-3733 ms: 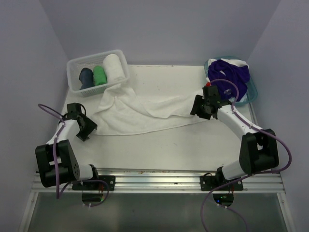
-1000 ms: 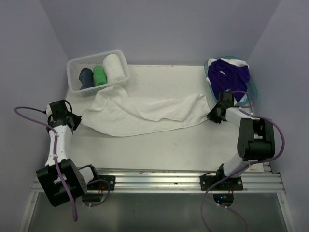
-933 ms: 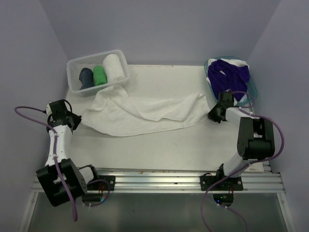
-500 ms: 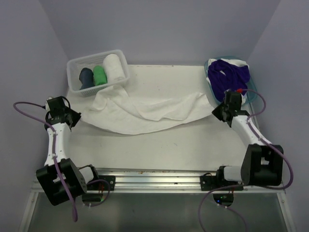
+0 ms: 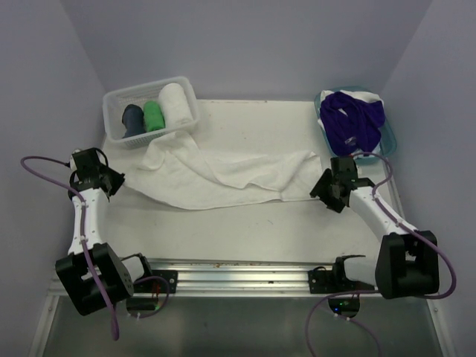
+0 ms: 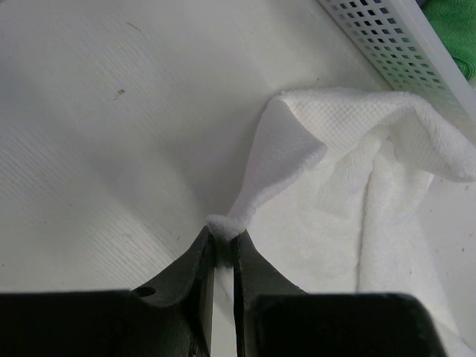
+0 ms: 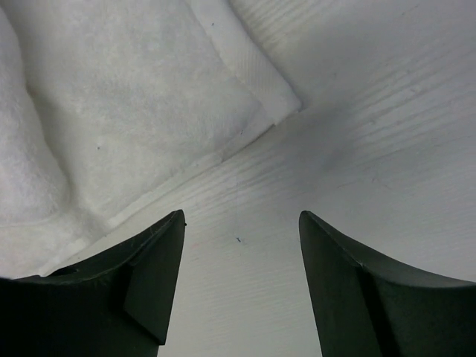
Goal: Roll the towels
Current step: Flatten the towel
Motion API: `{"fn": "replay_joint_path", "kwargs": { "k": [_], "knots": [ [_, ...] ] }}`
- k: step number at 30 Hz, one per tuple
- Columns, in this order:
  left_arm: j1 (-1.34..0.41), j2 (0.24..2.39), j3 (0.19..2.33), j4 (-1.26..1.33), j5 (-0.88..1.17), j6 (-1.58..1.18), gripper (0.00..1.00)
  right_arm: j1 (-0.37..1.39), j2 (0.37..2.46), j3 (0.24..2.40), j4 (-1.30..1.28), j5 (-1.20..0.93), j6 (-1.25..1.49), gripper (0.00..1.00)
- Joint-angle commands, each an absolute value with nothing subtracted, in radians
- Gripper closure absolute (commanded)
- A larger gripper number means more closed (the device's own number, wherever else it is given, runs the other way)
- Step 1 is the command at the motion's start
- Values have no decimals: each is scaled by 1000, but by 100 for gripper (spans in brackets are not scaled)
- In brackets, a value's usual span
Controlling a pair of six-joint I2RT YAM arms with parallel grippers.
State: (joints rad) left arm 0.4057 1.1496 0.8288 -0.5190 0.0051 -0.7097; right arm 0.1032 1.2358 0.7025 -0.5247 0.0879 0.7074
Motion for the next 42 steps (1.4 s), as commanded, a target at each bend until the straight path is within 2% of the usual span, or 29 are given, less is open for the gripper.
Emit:
{"fn": "replay_joint_path", "kwargs": {
  "k": [1, 5, 10, 20, 23, 24, 26, 27, 30, 35, 39, 42],
  "knots": [
    [417, 1157, 871, -519, 18, -678, 100, 56, 1268, 791, -531, 149, 648, 33],
    [417, 1157, 871, -517, 23, -678, 100, 26, 1403, 847, -512, 104, 608, 32],
    [417, 1157, 873, -518, 25, -675, 100, 9, 1454, 834, -440, 69, 612, 32],
    [417, 1164, 865, -511, 41, -678, 100, 29, 1581, 862, -414, 175, 565, 35],
    [417, 1164, 865, -514, 38, -678, 100, 37, 1617, 862, -403, 189, 569, 42],
    [417, 1163, 867, -518, 37, -678, 100, 38, 1623, 864, -400, 192, 572, 49],
    [417, 1157, 868, -523, 32, -677, 100, 38, 1634, 859, -394, 198, 575, 56],
    [417, 1155, 870, -526, 31, -676, 100, 38, 1637, 858, -391, 199, 575, 63],
    [417, 1147, 868, -529, 28, -676, 100, 38, 1641, 853, -393, 209, 577, 73],
    [417, 1144, 861, -532, 28, -675, 100, 37, 1629, 842, -397, 212, 578, 83],
    [417, 1138, 861, -535, 25, -670, 100, 35, 1583, 854, -420, 219, 572, 100],
    [417, 1134, 868, -540, 25, -667, 100, 37, 1495, 859, -437, 219, 575, 100]
  ]
}}
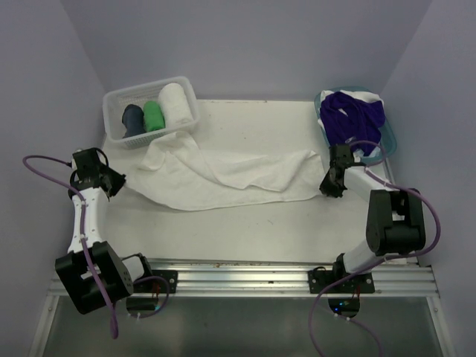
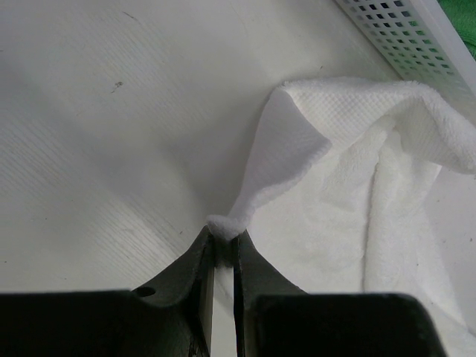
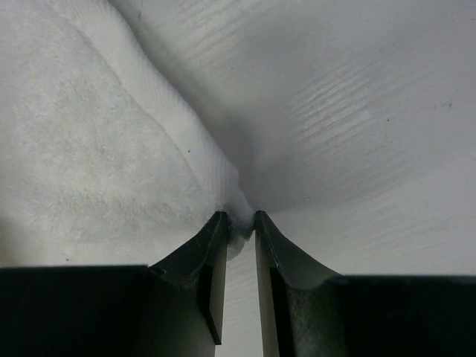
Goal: Roll the towels
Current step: Flatten the towel
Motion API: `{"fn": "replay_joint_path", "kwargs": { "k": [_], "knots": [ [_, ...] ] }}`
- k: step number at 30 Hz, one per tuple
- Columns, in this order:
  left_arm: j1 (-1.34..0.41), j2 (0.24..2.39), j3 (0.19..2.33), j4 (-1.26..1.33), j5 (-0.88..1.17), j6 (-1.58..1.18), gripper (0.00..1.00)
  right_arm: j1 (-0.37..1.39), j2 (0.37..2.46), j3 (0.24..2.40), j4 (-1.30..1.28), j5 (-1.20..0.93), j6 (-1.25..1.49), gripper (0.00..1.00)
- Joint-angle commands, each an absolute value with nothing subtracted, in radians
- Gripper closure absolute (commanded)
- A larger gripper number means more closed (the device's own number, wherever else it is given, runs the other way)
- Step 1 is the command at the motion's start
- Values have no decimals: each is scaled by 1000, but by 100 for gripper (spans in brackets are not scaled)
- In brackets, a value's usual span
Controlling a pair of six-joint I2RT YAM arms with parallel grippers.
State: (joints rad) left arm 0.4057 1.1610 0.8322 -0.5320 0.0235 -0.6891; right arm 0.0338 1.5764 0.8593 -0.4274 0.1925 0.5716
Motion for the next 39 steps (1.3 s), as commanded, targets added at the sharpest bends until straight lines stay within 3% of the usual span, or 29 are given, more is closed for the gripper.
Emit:
{"fn": "replay_joint_path", "kwargs": {
  "k": [1, 9, 14, 16, 17, 18, 39],
  "knots": [
    [419, 1132, 871, -540, 23, -669, 100, 37, 1467, 862, -443, 219, 577, 100],
    [425, 1132, 925, -563, 17, -663, 100, 37, 1287, 896, -557, 216, 581, 100],
    [430, 1129, 916, -560, 20, -664, 100, 38, 1226, 792, -610, 99, 598, 98],
    [430, 1132, 910, -552, 23, -664, 100, 44, 1233, 766, -633, 80, 595, 78],
    [430, 1137, 907, -549, 29, -666, 100, 46, 1233, 759, -635, 78, 592, 62],
    [430, 1140, 905, -548, 34, -666, 100, 46, 1232, 753, -635, 101, 589, 60],
    [431, 1144, 907, -549, 41, -661, 100, 32, 1603, 937, -534, 201, 426, 56]
  ]
}}
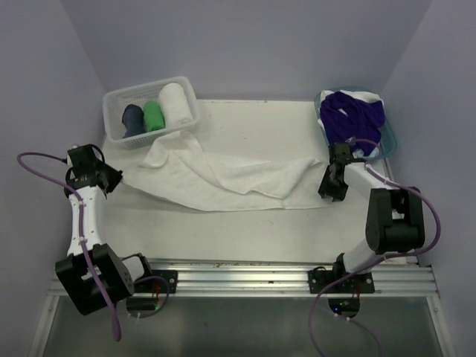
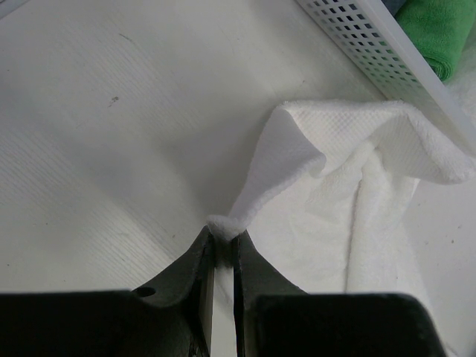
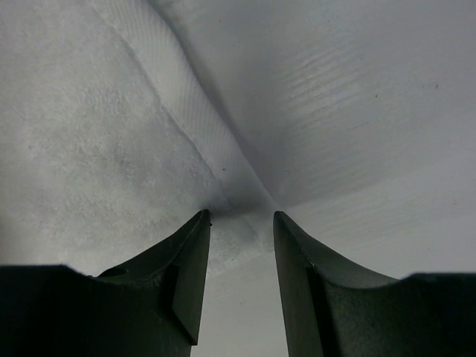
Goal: Roll the towels
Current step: Flatten the towel
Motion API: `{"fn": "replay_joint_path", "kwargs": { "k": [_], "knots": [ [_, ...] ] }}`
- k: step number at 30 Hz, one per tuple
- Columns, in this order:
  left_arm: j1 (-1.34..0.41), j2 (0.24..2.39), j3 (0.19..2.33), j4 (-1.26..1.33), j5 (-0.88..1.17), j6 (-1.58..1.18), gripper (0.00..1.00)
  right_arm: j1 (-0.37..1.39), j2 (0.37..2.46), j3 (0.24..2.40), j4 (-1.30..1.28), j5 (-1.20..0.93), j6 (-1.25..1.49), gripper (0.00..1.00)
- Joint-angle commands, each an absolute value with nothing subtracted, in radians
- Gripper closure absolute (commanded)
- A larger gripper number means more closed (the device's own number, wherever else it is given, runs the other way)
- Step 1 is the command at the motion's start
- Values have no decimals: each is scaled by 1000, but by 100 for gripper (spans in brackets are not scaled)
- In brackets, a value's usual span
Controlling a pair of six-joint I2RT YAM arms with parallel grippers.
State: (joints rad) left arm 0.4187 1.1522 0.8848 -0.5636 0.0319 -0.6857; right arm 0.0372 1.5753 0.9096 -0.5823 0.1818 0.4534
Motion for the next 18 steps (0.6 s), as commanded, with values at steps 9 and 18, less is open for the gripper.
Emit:
{"fn": "replay_joint_path", "kwargs": {
  "k": [9, 18],
  "knots": [
    [433, 1146, 904, -549, 44, -661, 100, 32, 1709, 908, -511, 175, 443, 56],
    [431, 1140, 904, -552, 43, -660, 100, 32, 1631, 894, -511, 164, 454, 100]
  ]
}}
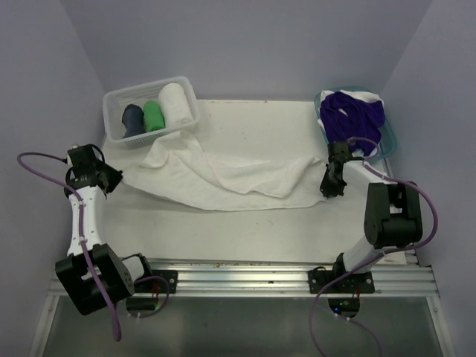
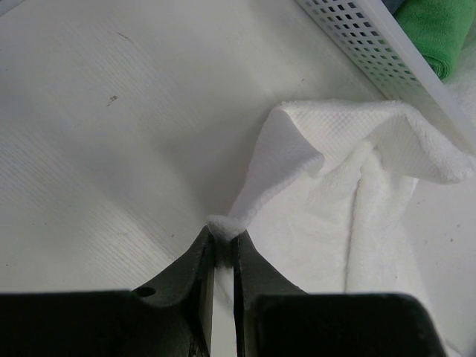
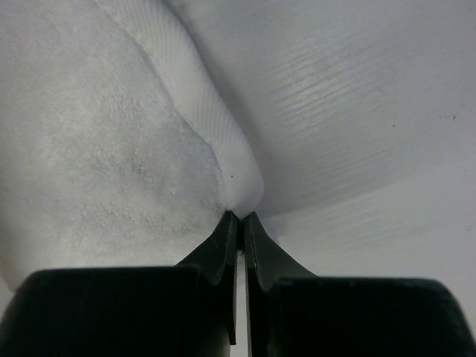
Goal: Roll the towels
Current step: Flatten the towel
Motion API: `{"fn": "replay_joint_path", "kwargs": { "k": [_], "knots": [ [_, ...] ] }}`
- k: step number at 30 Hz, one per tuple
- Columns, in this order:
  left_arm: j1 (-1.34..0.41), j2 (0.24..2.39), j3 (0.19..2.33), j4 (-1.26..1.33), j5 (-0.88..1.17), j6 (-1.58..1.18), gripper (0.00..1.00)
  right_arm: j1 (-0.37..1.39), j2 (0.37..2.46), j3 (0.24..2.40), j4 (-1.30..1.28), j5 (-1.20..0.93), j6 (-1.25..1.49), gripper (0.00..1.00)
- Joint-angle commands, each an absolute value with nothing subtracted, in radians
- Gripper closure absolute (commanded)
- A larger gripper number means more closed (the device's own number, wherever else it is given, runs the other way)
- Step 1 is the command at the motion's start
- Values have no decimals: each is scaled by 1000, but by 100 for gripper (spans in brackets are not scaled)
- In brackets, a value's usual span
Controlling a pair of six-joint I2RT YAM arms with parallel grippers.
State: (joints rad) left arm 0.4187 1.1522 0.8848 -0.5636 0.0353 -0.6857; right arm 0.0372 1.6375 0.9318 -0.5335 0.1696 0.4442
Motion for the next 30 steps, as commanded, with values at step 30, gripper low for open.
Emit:
{"fn": "replay_joint_path", "kwargs": {
  "k": [30],
  "knots": [
    [431, 1029, 1721, -672, 296, -752, 100, 32, 977, 1764, -948, 426, 417, 100]
  ]
}}
